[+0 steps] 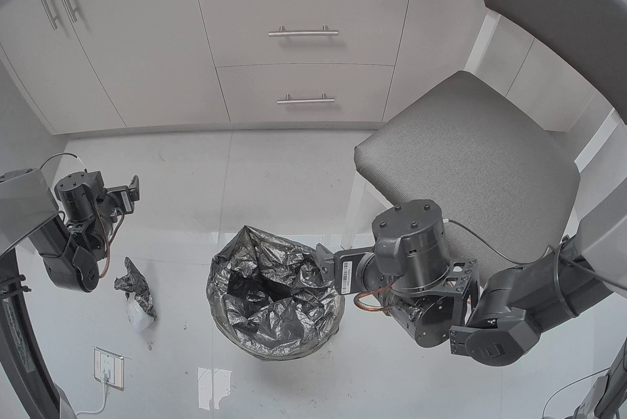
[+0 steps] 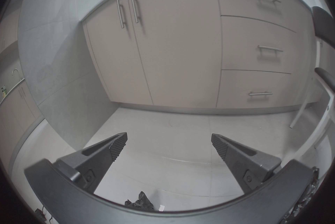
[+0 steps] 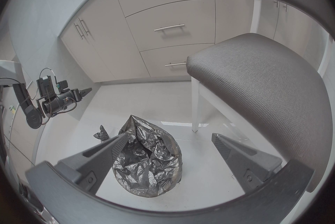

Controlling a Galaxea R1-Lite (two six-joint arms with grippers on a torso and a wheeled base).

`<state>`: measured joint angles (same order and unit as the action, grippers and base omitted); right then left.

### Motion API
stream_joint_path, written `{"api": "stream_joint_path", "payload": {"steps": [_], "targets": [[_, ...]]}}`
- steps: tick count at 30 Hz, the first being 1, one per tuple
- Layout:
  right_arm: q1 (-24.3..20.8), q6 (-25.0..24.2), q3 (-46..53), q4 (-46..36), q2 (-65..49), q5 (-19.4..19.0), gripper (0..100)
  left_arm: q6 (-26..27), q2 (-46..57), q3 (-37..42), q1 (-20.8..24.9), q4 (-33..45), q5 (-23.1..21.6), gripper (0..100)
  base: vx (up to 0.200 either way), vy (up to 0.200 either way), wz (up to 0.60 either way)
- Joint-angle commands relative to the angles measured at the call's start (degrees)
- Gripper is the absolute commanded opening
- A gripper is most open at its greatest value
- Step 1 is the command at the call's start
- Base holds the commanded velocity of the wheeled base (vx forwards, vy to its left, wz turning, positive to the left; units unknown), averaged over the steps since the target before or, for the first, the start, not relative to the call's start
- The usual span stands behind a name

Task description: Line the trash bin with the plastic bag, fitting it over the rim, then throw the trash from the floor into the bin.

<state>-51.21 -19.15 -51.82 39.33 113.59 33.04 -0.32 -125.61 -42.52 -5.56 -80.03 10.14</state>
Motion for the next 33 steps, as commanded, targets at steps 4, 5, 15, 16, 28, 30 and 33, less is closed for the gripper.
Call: {"api": "stream_joint_path", "payload": {"steps": [4,5,15,16,28,30,33], "targets": [[1.91,-0.01,-0.21,0.05,0.58,0.10,100,-4.34,-7.37,-19.44,-6.31,19.12,-3.73,100,0.000,0.000,0.00],[2.35,0.08,-0.47,0.05,0.84,0.10,100,-7.68,-8.60,-28.41,-6.83,28.44,-4.43,100,0.000,0.000,0.00],[3.93,-0.01,-0.21,0.05,2.25,0.19,100,-9.53,-21.69,-69.45,-12.90,60.34,-5.22,100,0.000,0.000,0.00],[3.93,-0.01,-0.21,0.05,2.34,0.19,100,-9.44,-23.71,-72.07,-13.60,63.86,-5.22,100,0.000,0.000,0.00],[3.66,1.92,-1.26,4.88,7.17,0.10,100,-8.74,-45.77,-72.07,-15.36,102.62,-9.26,100,0.000,0.000,0.00],[3.66,2.54,-0.82,6.02,7.26,0.10,100,-8.74,-45.42,-72.07,-15.53,100.77,-9.09,100,0.000,0.000,0.00],[3.58,2.63,-0.38,6.20,7.08,0.10,100,-8.74,-45.69,-72.07,-15.89,100.16,-9.09,100,0.000,0.000,0.00]]}}
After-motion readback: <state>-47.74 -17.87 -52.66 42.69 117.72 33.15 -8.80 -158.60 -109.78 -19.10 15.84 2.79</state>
